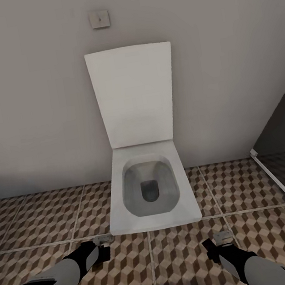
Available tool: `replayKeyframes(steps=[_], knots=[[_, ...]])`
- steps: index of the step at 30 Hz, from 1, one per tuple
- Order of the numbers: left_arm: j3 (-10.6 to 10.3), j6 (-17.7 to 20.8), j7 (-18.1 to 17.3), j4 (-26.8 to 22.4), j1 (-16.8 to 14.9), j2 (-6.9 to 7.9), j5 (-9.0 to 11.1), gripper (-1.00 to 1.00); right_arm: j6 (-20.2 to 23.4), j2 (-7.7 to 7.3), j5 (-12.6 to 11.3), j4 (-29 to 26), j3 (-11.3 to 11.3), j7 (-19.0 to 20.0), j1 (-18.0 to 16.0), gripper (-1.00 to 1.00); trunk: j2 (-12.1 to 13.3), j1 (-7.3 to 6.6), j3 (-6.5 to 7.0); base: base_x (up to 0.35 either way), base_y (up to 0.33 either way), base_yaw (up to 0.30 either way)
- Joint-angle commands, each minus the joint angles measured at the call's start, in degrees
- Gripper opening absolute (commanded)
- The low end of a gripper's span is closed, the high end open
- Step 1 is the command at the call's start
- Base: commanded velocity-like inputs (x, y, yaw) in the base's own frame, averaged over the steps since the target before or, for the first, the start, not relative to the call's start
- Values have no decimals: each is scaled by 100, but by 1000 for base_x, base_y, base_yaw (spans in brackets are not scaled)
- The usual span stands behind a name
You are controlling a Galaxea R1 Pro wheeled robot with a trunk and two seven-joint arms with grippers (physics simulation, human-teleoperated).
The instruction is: Take the four mousetraps from the cabinet in the bathroom and place them on the bathroom floor. Make sure all four end up on the same floor surface, and ensure that at least two of them are either under or directly next to the same bathroom sink.
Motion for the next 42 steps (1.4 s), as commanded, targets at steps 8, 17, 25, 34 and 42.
replayKeyframes(steps=[8, 17, 25, 34, 42], knots=[[-39, 24, 1, -3, -2, 1, 41, -100, 36, 4, 49, -8, -40, -28, -2, -100, -2, -1, -45, 0, 0, 0], [-39, 24, -2, -3, -2, 1, 41, -100, 41, 4, 47, -8, -44, -26, -2, -100, -2, -1, -125, 0, 0, 0], [-39, 24, 0, -3, -2, 1, 41, -100, 41, 4, 47, -8, -44, -26, -2, -100, -2, -1, -198, 0, 0, 0], [-39, 24, 0, -3, -2, 1, 41, -100, 41, 4, 47, -8, -44, -26, -2, -100, -2, -1, -281, 0, 0, 0], [-39, 18, -3, -3, -2, 1, 33, -100, 41, 4, 40, -8, -44, -26, -2, -100, -2, -1, -355, 0, 0, 0]])
